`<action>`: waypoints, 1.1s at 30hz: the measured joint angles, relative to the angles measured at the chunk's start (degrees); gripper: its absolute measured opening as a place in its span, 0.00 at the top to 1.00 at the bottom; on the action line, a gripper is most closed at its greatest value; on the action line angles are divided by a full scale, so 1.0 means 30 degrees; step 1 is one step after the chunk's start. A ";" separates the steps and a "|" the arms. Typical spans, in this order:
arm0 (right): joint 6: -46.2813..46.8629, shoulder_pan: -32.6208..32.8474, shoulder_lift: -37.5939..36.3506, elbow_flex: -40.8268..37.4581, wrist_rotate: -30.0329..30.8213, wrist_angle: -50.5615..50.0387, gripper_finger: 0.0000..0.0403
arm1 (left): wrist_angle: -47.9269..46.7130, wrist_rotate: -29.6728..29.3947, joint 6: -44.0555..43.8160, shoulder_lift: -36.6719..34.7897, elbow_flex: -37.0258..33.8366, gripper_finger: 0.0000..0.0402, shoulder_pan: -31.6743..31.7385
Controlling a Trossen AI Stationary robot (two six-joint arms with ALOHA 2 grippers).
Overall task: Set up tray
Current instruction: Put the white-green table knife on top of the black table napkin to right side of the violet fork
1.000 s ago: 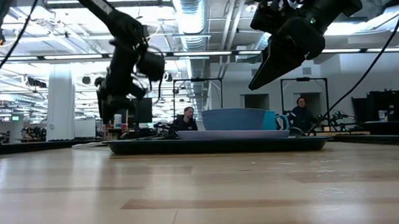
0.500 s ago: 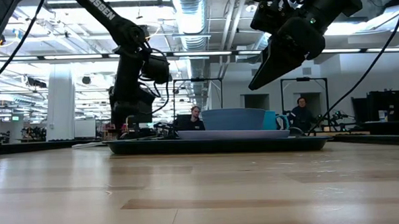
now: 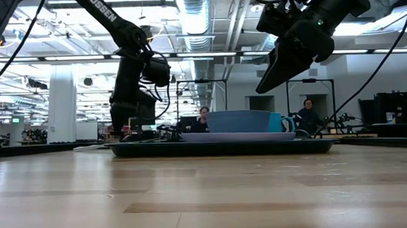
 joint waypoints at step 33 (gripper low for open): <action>-0.0007 0.0000 0.0007 0.0000 -0.0021 -0.0286 0.59 | 0.1822 0.0431 0.5633 0.0051 -0.1677 0.57 0.0854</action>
